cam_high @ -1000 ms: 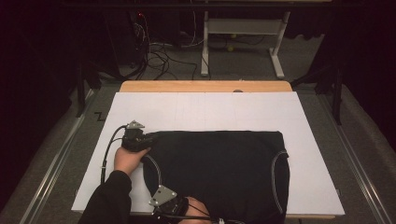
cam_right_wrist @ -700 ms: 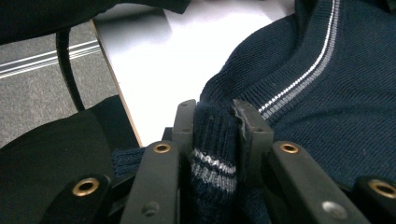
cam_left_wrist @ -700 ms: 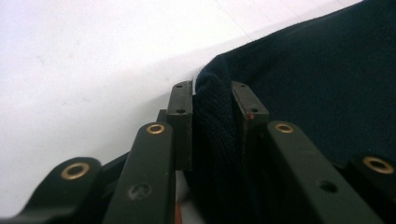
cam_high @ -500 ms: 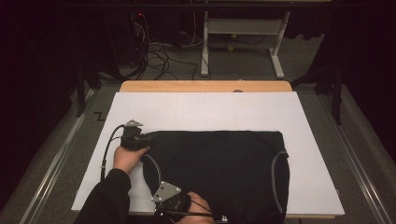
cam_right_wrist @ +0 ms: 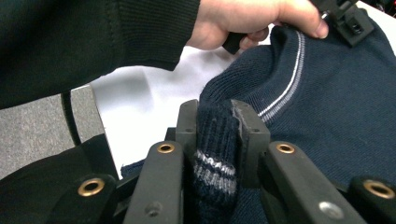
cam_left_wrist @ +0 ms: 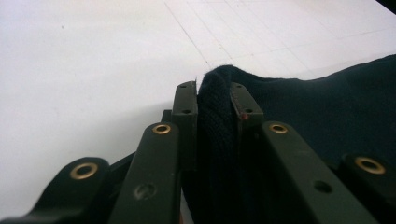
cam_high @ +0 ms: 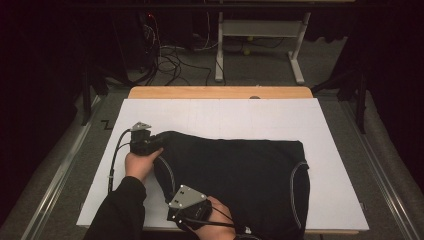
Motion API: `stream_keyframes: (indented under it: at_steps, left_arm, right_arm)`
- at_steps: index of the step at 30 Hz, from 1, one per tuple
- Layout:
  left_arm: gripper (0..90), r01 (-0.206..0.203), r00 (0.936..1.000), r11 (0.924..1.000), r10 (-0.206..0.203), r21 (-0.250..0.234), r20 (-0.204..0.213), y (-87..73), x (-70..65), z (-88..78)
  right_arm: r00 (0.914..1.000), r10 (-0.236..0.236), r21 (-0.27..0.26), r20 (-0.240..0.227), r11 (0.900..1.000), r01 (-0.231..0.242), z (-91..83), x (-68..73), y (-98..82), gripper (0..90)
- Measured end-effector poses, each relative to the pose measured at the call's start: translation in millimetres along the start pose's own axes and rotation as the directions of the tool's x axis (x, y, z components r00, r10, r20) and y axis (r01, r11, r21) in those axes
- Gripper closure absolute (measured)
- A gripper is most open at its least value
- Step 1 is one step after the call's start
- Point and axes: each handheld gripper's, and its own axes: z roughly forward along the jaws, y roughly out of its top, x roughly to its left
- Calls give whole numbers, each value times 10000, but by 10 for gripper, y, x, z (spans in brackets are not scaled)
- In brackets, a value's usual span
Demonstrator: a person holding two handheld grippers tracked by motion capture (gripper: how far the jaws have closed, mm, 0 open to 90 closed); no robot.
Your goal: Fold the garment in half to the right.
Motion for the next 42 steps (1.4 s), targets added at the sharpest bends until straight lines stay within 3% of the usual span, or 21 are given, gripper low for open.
stream_keyframes:
  at_steps: [6, 17, 28, 37, 42]
  left_arm:
    - [722, 182, 9993, 9998, -185, -74, -333, 36, 51, -54]
    - [721, 326, 9962, 9994, -335, -127, -799, 1, 282, -240]
    - [720, 769, 9899, 9967, -796, -279, -1173, -169, 566, -419]
    - [720, 852, 9842, 9958, -893, -333, -1530, -265, 762, -624]
    - [717, 769, 9806, 9965, -817, -341, -1782, -286, 805, -709]
  right_arm:
    - [10000, -43, -61, -41, 10000, 43, 53, 12, 38, 760]
    - [9991, -330, -70, -266, 9994, 329, 222, 88, 179, 760]
    - [9977, -384, -217, -556, 9991, 373, 416, 202, 288, 760]
    - [9953, -415, -365, -872, 9986, 384, 563, 334, 375, 760]
    - [9933, -479, -430, -1055, 9981, 435, 607, 374, 427, 760]
